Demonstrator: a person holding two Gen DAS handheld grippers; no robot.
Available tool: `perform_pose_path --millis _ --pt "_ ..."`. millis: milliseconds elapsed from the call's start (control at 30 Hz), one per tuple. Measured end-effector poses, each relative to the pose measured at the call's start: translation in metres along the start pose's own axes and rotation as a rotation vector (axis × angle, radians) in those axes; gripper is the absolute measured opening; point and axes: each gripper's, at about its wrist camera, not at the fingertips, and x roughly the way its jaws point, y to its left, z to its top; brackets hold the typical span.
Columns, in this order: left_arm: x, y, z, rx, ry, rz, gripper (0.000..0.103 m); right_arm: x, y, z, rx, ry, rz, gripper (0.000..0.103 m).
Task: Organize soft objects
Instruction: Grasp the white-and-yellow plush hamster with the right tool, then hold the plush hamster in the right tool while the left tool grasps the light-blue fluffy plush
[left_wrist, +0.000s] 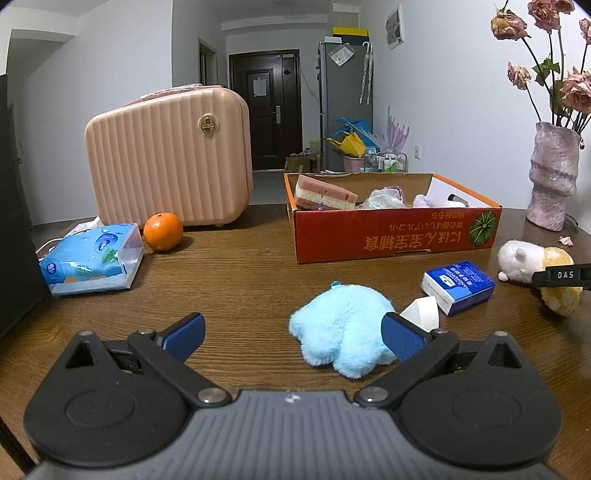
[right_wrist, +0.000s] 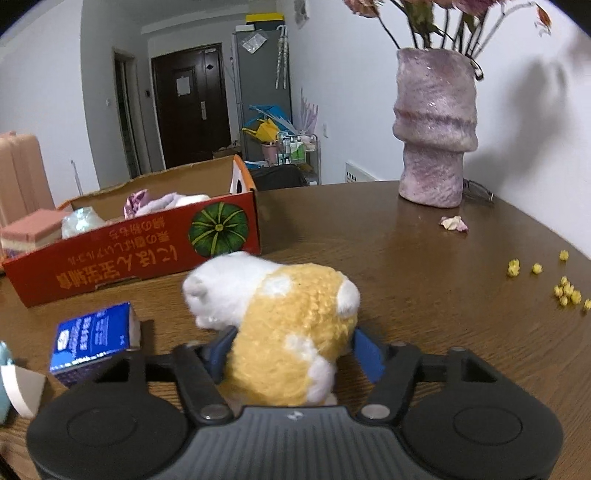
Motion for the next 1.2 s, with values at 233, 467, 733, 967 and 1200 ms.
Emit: perform_pose_path --millis 233,467,733,967,1200 --pt "0.003 0.003 0.001 -0.013 0.017 -0.014 0.103 -0.006 -0.002 -0.004 0.008 -0.023 0.043 0.048" --pt "0.009 0.009 0.001 -0.034 0.04 -0.02 0.103 -0.031 0.0 -0.008 -0.005 -0.123 0.065 0.048" --pt "0.01 0.011 0.001 -0.043 0.051 -0.03 0.103 -0.066 0.006 -0.022 -0.019 -0.179 0.142 0.048" --pt "0.01 0.01 0.001 -0.043 0.051 -0.037 0.103 -0.084 0.019 -0.033 -0.058 -0.194 0.195 0.048" --pt "0.017 0.005 0.001 -0.02 0.067 -0.057 0.103 -0.086 0.025 -0.036 -0.075 -0.194 0.205 0.048"
